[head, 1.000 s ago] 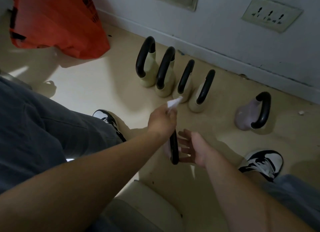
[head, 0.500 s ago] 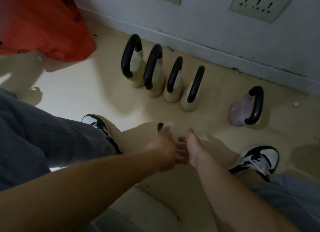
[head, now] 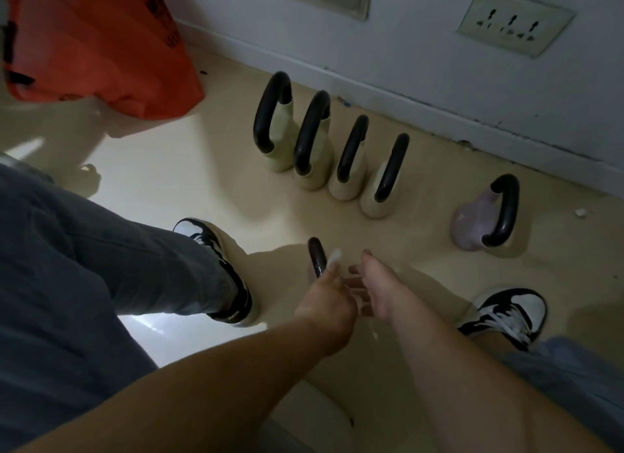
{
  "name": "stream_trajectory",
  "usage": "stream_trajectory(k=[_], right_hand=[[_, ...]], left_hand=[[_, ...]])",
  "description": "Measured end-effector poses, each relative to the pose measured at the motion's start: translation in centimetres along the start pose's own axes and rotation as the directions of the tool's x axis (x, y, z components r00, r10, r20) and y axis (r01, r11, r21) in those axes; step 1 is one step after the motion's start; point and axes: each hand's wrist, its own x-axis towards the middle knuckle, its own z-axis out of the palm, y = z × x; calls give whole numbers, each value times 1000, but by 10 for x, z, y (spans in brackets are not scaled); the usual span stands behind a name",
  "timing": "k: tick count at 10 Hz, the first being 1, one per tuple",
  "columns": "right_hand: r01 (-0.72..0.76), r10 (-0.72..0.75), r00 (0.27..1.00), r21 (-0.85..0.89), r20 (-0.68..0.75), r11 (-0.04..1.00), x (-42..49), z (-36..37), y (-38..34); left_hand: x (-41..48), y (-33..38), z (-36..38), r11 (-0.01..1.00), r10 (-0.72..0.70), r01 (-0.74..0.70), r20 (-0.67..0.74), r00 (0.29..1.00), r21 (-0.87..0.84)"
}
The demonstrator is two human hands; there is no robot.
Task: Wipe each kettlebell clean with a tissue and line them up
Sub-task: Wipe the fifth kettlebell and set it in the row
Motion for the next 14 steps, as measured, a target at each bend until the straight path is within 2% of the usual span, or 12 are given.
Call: stream_trajectory(k=[1,2,3,4,5,6,7,9,10,11,13,14], right_hand=[[12,-12,1000,-41,0,999,-4,2,-5],[15,-15,1000,-52,0,999,-9,10,-5],[58,-55,998,-133,26,989,-4,13,-1],[85,-77,996,-189,48,978,-6,13,1],[106,-94,993,-183,73,977,-11,15,3],[99,-82,991,-170,104,980,-15,18,4],[97,-74,989,-176,129,980,-21,19,2],[98,-67,988,-238,136,966,-20,22,-2],[92,-69,990,-186,126,978,-21,20,-3],[87,-66,990,-173,123,981,-18,16,-3],[81,-65,992,-150,111,985,-6,16,-2],[86,-64,991,-203,114,975,-5,16,-2]], left_hand=[[-11,23,20,980,20,-11,-47,999,198],[-15,30,38,966,84,-102,-84,993,-238],[-27,32,65,843,161,-134,7,987,-521],[-32,19,87,509,-75,281,283,956,-813],[-19,-16,86,31,-327,404,373,868,-914],[-12,-32,59,-406,-415,217,391,822,-888],[-20,-5,19,-565,-350,88,335,875,-820],[-11,28,7,-844,-241,81,510,826,-529],[6,-13,-16,-285,-153,453,507,848,-844],[35,-55,-9,-991,121,133,544,831,17],[68,-85,-11,-938,86,277,631,771,-210],[118,-91,23,-899,64,357,732,678,-253]])
